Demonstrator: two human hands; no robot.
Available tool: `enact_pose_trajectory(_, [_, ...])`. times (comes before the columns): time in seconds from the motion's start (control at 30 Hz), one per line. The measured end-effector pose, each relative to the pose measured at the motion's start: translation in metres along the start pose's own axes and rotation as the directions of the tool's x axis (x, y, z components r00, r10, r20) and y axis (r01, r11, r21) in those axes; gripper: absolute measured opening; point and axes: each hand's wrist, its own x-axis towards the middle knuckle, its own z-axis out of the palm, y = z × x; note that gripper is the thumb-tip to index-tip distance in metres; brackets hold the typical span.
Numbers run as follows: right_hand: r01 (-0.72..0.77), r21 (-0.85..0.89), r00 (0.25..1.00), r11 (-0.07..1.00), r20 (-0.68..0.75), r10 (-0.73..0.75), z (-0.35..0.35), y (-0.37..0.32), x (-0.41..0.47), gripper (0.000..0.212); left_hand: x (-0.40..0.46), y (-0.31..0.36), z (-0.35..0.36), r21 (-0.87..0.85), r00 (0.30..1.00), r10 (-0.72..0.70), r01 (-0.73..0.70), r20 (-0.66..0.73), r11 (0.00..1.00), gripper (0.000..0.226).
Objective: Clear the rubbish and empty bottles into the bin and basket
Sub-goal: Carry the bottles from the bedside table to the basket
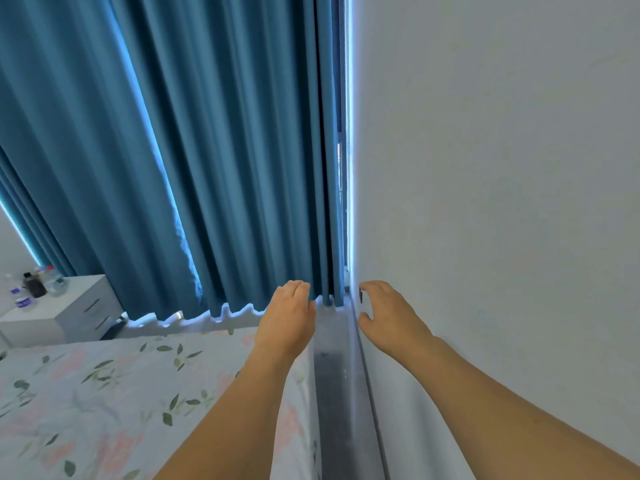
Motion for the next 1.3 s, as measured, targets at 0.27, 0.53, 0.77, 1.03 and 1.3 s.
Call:
enact_pose_trajectory(0.27, [0.039, 0.021, 0.998, 0.999, -0.054, -0.038, 0.002, 0.014, 0.115, 0.054, 0.101, -0.04, 0.019, 0.059, 0.998, 0.016, -0.013, -0.058, 0.998, 0.032])
enact_pose_trajectory(0.53, [0.015, 0.024, 0.998, 1.0, -0.059, -0.013, 0.022, 0.037, 0.274, 0.053, 0.24, -0.102, 0.078, 0.029, 1.0, -0.019, 0.019, -0.009, 0.999, 0.032])
enact_pose_trajectory(0.77, [-0.005, -0.007, 0.999, 1.0, -0.05, 0.004, 0.01, 0.053, 0.364, 0.054, 0.339, -0.111, 0.091, 0.027, 1.0, 0.011, -0.011, -0.001, 1.0, 0.036])
enact_pose_trajectory(1.03, [0.06, 0.017, 0.998, 0.998, -0.038, -0.06, 0.041, 0.069, 0.482, 0.054, 0.433, -0.161, 0.126, 0.107, 1.0, 0.001, 0.0, -0.009, 0.994, 0.034])
enact_pose_trajectory(1.3, [0.089, -0.005, 0.996, 0.996, 0.011, -0.089, 0.047, 0.086, 0.644, 0.053, 0.585, -0.212, 0.165, 0.071, 0.996, -0.092, 0.093, -0.016, 0.993, 0.036])
